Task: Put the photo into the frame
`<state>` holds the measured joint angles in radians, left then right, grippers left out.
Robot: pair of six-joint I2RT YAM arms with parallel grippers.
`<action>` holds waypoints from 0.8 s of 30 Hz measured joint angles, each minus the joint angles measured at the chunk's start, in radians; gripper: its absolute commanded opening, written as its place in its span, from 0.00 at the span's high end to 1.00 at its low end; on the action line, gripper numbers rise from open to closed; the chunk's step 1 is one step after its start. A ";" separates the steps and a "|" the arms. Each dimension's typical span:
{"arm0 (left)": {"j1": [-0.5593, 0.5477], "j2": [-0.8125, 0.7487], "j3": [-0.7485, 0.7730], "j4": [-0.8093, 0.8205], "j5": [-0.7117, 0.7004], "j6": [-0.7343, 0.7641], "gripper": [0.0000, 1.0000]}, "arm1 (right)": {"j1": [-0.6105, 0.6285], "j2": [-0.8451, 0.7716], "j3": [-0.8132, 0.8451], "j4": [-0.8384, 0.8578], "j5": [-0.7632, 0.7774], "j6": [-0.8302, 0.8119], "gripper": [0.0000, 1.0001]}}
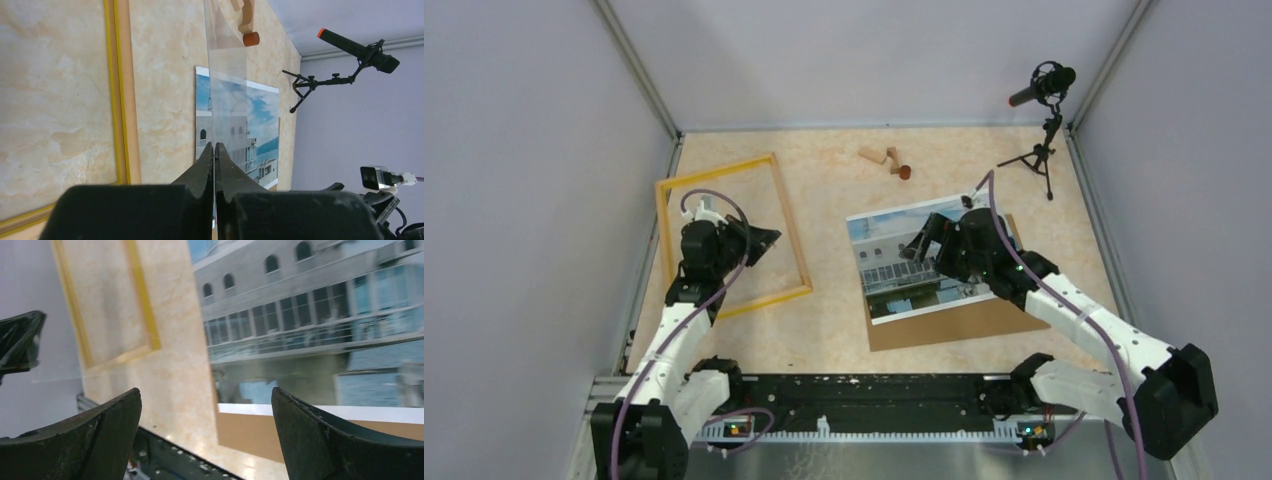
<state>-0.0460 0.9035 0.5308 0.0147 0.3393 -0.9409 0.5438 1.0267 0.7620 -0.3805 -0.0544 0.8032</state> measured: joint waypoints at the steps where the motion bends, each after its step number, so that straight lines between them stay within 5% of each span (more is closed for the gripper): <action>1: 0.005 0.000 0.000 -0.011 0.004 -0.006 1.00 | 0.037 0.013 -0.002 0.021 -0.002 0.040 0.01; 14: 0.009 -0.077 -0.076 -0.017 0.074 -0.111 1.00 | 0.505 0.112 -0.274 0.471 0.298 0.703 0.01; 24: 0.004 -0.144 -0.120 -0.024 0.144 -0.194 1.00 | 0.564 0.288 -0.317 0.732 0.472 1.067 0.01</action>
<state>-0.0422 0.7597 0.4107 -0.0093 0.4831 -1.1347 1.1080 1.3144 0.4450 0.3519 0.4171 1.8698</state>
